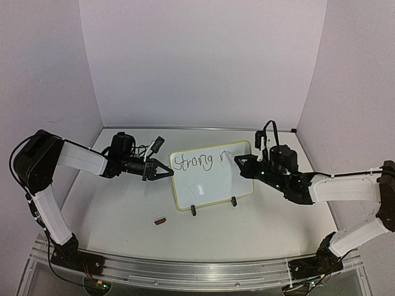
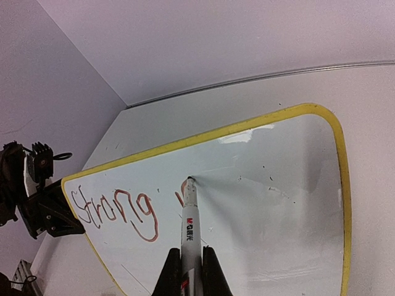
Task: Write a sentence on the whiteboard
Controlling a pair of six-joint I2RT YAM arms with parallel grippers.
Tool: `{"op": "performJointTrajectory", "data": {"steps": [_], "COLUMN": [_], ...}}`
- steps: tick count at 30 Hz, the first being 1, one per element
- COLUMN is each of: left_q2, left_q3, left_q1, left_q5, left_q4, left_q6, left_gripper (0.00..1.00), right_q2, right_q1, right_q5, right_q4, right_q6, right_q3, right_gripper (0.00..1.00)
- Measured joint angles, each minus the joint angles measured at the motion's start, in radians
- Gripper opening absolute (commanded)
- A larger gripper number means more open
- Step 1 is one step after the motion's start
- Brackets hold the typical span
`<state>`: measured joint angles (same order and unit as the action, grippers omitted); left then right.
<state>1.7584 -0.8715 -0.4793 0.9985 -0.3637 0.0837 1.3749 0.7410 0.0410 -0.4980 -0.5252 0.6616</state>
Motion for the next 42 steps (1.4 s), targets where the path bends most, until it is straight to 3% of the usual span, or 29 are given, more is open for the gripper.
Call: {"op": "performJointTrajectory", "data": {"steps": [15,42], "left_q2": [0.000,0.000], "left_q3": [-0.005,-0.011], "left_q1": [-0.001,-0.003], "left_q5": [0.000,-0.004], "left_q4": [0.011,0.023], "left_q6": [-0.002,-0.002], "left_gripper": [0.00,0.00], "right_q2": [-0.050,-0.019], "right_q1": [0.000,0.000], "right_q5": [-0.010,0.052], "right_q4": [0.008,-0.014], "right_q6": [-0.041,-0.025], "right_q3": [-0.093,-0.033], "right_gripper": [0.00,0.00]}}
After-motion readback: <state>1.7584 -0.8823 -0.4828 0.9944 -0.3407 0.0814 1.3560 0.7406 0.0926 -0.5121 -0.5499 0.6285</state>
